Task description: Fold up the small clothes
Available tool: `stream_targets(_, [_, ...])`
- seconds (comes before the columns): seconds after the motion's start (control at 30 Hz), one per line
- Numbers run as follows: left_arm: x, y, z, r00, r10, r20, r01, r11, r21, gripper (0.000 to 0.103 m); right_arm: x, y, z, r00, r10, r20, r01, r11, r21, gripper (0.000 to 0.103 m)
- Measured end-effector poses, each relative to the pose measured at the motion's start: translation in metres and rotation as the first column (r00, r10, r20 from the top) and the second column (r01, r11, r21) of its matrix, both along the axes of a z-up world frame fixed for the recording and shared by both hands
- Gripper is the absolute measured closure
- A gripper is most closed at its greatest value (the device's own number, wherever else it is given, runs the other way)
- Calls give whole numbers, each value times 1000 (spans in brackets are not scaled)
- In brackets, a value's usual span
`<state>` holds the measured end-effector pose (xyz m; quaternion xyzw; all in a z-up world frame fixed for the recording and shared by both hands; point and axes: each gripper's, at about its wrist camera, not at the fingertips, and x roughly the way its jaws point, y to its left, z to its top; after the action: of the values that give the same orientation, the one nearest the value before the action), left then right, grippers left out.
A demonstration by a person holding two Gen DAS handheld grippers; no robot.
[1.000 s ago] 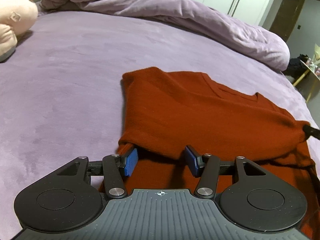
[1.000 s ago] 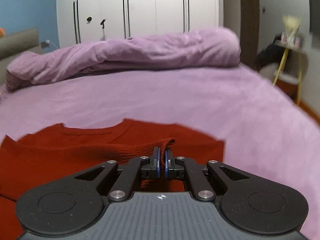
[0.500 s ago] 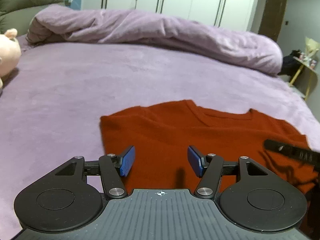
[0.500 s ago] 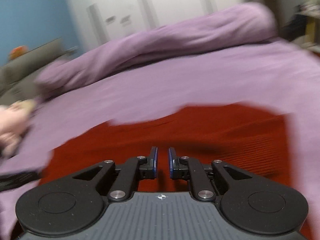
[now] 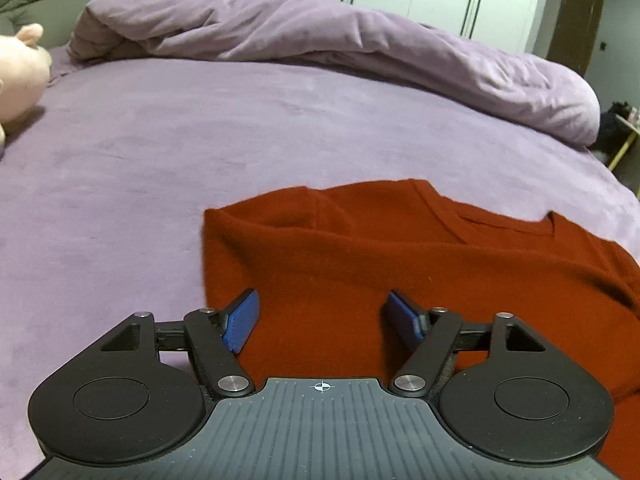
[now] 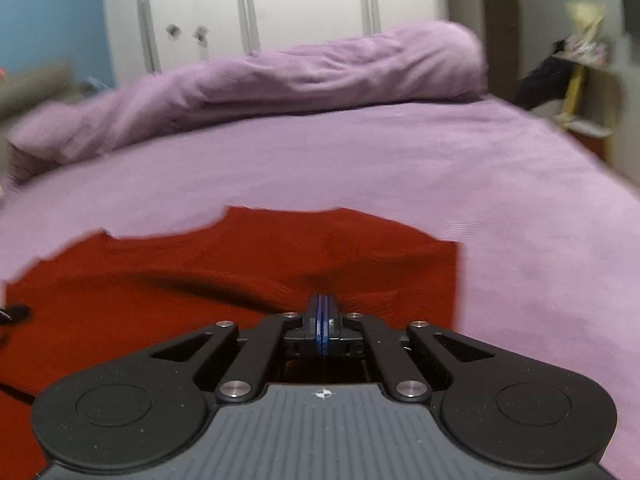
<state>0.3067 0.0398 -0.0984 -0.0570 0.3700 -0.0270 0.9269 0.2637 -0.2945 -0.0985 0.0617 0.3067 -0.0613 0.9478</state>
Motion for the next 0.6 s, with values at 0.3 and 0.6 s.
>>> stream_targets(0.3, [-31,-13,-2,995,-98,15,96,991,94,25,-24,5,-14,996,80,-41,-80,997,12,81])
stream_targets(0.6, [-38,-19,12,988,-138,-63,149,960,235,24,-30,19,-10,996,58,-75,-68,988,-141,81])
